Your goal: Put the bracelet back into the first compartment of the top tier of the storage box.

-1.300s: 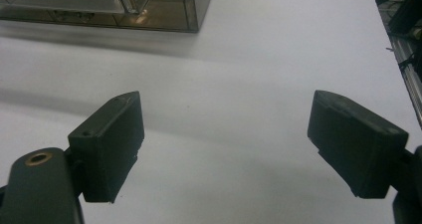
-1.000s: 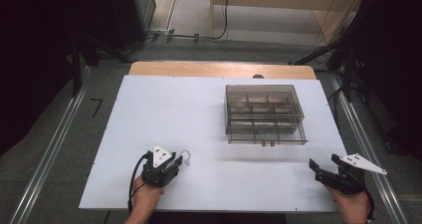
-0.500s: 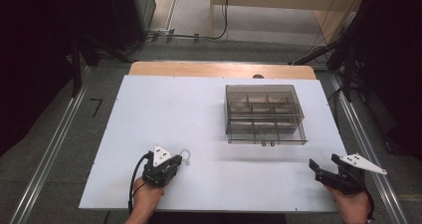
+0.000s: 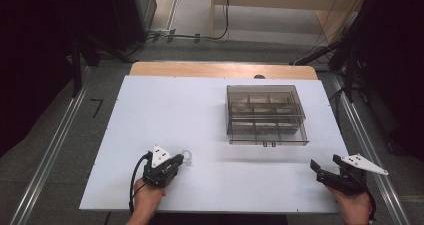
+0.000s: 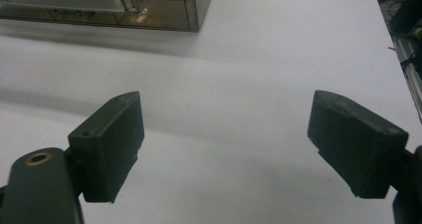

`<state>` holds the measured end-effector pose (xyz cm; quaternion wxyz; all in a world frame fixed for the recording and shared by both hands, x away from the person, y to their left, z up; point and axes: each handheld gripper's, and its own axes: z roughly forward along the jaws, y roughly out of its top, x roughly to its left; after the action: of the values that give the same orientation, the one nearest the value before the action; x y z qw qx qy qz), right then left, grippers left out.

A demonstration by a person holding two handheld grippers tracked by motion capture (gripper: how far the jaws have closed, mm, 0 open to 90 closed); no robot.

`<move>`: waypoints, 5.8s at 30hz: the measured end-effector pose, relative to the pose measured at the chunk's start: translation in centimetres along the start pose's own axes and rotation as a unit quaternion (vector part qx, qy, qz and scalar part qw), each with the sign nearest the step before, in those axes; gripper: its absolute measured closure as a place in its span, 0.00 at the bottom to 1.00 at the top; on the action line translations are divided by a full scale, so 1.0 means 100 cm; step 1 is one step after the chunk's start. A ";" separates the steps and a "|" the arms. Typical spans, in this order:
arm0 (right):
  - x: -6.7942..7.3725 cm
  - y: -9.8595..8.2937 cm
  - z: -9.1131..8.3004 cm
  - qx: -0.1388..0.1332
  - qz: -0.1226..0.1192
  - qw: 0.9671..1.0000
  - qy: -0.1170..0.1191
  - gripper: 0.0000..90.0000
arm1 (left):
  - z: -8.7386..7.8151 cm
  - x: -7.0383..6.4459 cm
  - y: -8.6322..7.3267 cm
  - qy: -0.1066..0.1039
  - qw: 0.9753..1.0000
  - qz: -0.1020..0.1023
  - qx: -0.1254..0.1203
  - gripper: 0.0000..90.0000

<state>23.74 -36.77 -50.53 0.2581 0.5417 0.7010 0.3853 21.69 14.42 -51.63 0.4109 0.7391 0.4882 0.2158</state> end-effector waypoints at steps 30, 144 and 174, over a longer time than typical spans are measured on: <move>0.000 0.000 0.001 0.001 0.000 1.000 0.000 0.15 | -0.013 -0.006 0.015 -0.010 0.999 -0.003 -0.040 0.95; -0.001 -0.001 0.002 0.005 -0.003 1.000 0.005 0.15 | 0.000 -0.051 0.067 -0.064 0.988 -0.009 -0.141 0.95; -0.001 -0.001 0.002 0.007 0.000 1.000 0.005 0.15 | 0.010 -0.067 0.083 -0.074 0.985 -0.003 -0.155 0.95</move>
<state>23.88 -36.81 -50.71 0.2507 0.5414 0.7051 0.3832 24.04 6.43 -44.81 0.5559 0.6792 0.4193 0.2321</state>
